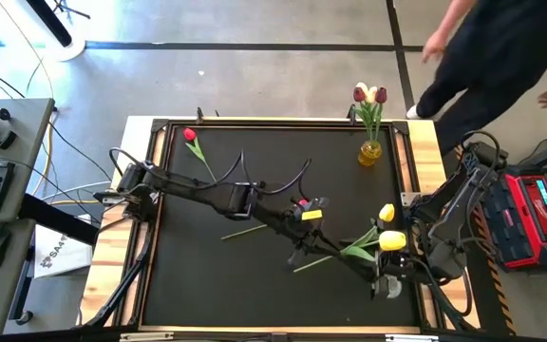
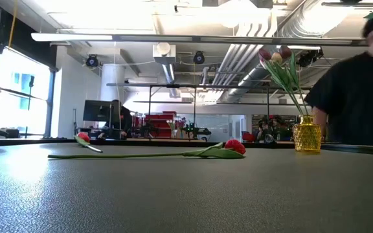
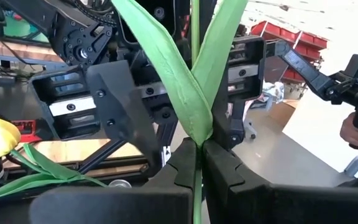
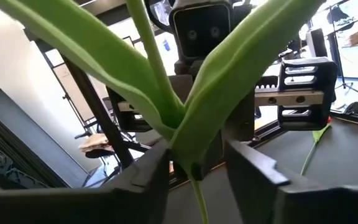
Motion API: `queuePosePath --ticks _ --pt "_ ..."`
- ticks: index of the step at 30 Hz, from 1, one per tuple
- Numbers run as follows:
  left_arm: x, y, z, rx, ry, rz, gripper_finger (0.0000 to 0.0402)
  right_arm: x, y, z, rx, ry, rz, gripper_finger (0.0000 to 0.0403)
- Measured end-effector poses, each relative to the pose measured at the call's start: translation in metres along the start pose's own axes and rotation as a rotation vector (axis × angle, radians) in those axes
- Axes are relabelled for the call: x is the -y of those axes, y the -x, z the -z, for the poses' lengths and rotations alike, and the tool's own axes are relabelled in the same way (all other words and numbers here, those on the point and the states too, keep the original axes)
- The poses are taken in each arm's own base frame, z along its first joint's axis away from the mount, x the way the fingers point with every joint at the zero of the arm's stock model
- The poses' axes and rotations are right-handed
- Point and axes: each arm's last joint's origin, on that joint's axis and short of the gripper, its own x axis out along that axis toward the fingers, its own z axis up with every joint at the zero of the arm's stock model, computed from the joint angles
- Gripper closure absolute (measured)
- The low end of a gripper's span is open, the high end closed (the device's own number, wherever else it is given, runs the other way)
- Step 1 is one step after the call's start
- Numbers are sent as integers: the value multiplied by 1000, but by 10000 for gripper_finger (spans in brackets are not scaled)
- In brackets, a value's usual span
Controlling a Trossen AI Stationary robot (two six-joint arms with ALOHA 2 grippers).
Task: Sort flowers into vase by color
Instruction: Put the yellow flower into the transparent flower vase
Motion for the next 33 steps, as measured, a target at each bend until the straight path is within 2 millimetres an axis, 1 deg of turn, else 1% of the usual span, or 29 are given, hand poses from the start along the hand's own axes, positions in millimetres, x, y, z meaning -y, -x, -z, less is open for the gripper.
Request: queuePosePath --ticks 4,7,10,12,15,17,19,21,24,26,29,33 --pt "0 0 0 0 0 -1 401 0 0 0 2 -6 -1 310" --pt "-1 0 0 3 0 -2 401 0 0 -3 14 -20 -2 342" --pt "-1 1 -3 19 17 -19 400 1 2 -10 35 -24 13 374" --pt "-1 1 -4 30 43 -33 391 3 3 -16 44 -12 17 393" --pt "-3 2 -5 34 62 -46 362 5 10 -24 47 -5 28 396" --pt "-3 1 0 -1 71 -43 338 7 17 -31 45 -8 30 400" --pt "-4 0 5 -37 74 -47 313 8 26 -38 34 -15 19 400" --pt "-4 0 9 -76 84 -54 292 9 35 -38 4 12 0 401" --pt "-8 2 13 -133 111 -79 269 14 53 -44 -36 8 -33 402" --pt "-9 2 17 -161 125 -95 261 18 64 -46 -71 -6 -71 402" --pt "-9 2 18 -171 118 -95 257 24 77 -42 -146 -5 -133 402" --pt "-7 2 16 -152 92 -86 260 35 86 -35 -277 -55 -202 402"
